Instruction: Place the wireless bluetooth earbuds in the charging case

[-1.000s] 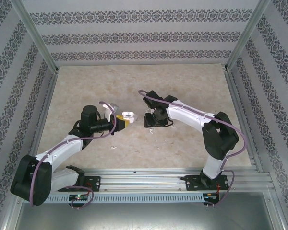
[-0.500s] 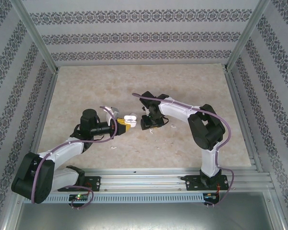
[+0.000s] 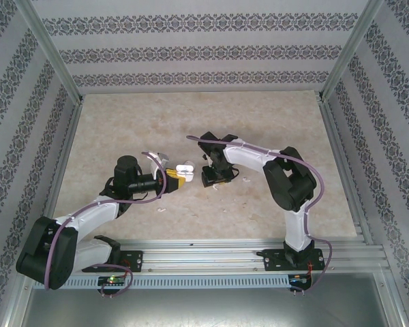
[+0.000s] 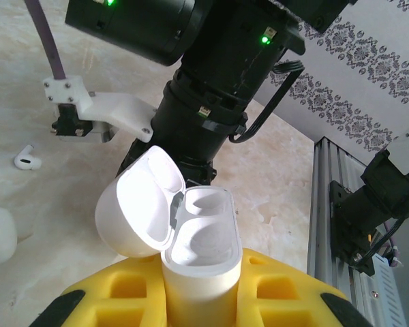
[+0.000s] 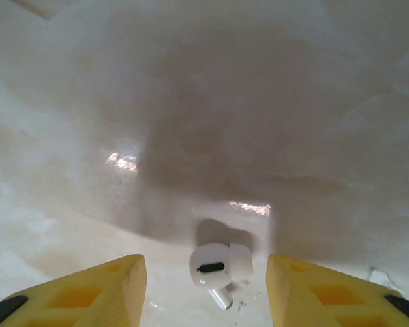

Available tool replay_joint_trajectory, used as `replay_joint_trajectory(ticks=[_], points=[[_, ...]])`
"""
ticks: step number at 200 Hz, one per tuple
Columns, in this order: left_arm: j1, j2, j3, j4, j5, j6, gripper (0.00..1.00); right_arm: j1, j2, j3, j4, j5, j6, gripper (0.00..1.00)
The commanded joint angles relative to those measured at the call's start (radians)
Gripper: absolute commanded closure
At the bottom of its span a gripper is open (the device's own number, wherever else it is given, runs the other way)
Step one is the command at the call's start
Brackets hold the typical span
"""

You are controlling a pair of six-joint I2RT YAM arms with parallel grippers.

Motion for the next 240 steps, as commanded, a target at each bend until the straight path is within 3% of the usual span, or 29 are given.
replay_joint_trajectory(ticks=[1, 89, 120, 166, 240], points=[[-0.006, -0.011, 0.001, 0.024, 0.007, -0.004, 1.00, -0.006, 0.026, 0.020, -0.004, -0.002, -0.018, 0.52], [-0.006, -0.021, -0.006, 0.023, 0.010, -0.008, 1.00, -0.004, 0.041, 0.014, -0.001, -0.017, 0.002, 0.72], [-0.007, -0.015, -0.004, 0.027, 0.020, -0.004, 1.00, -0.010, 0.007, -0.020, 0.034, -0.050, 0.037, 0.75], [-0.008, -0.010, -0.014, 0.099, 0.051, -0.012, 1.00, -0.020, -0.097, -0.092, 0.101, -0.037, 0.121, 0.79], [-0.017, -0.001, -0.008, 0.216, 0.077, -0.012, 1.00, -0.031, -0.387, -0.164, 0.132, 0.096, 0.234, 0.80]])
